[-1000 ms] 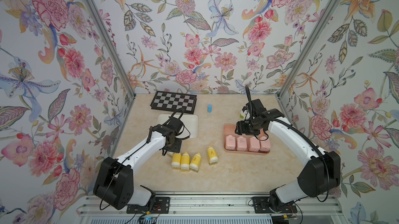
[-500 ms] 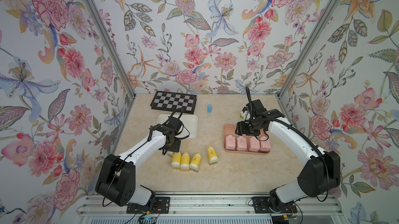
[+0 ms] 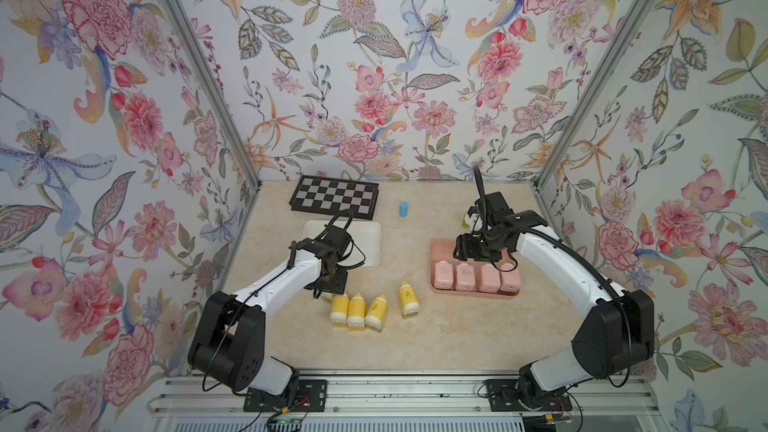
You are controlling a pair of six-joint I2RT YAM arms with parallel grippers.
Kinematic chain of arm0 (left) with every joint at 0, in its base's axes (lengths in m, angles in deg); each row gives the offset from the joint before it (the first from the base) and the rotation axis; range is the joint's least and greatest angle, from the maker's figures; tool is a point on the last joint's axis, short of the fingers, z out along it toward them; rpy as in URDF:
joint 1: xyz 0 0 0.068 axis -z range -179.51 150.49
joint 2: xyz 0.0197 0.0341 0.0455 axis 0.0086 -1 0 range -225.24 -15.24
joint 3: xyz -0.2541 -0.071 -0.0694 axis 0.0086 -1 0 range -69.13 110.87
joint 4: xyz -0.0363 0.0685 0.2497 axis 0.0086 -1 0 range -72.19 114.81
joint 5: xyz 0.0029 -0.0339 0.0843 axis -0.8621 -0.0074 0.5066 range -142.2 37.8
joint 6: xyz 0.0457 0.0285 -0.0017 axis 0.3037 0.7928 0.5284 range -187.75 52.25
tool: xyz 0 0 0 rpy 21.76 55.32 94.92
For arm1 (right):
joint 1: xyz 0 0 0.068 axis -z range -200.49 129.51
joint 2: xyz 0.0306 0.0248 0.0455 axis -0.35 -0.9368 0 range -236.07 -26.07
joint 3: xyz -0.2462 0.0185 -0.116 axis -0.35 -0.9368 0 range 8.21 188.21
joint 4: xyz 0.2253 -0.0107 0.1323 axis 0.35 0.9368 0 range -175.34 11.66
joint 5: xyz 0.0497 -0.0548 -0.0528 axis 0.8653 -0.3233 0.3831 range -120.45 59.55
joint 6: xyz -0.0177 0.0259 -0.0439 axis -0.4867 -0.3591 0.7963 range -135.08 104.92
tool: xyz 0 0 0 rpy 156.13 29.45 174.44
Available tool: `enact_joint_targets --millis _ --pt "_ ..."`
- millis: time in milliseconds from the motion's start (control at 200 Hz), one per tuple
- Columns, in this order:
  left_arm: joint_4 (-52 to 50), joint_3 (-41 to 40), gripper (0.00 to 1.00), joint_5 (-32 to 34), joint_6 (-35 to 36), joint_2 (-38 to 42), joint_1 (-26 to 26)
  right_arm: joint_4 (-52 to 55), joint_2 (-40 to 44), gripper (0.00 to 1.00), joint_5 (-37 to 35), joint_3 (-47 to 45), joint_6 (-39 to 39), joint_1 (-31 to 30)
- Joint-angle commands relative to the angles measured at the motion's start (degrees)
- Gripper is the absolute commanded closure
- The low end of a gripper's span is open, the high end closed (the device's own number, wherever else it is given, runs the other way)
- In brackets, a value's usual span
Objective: Place the pencil sharpeners by color into the storage box
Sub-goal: Pick up the pencil sharpener from the center of the board.
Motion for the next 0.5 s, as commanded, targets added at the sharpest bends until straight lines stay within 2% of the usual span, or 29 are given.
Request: enact_joint_targets --millis 0,495 --pt "0.20 0.36 0.32 0.06 1.32 -1.18 -0.70 -0.40 -0.73 0.32 0.91 -0.58 1.33 0.49" --pt "0.44 0.83 0.49 -1.17 2.29 -3.48 -0.71 -0.62 -1.05 0.32 1.35 -0.64 1.51 1.15"
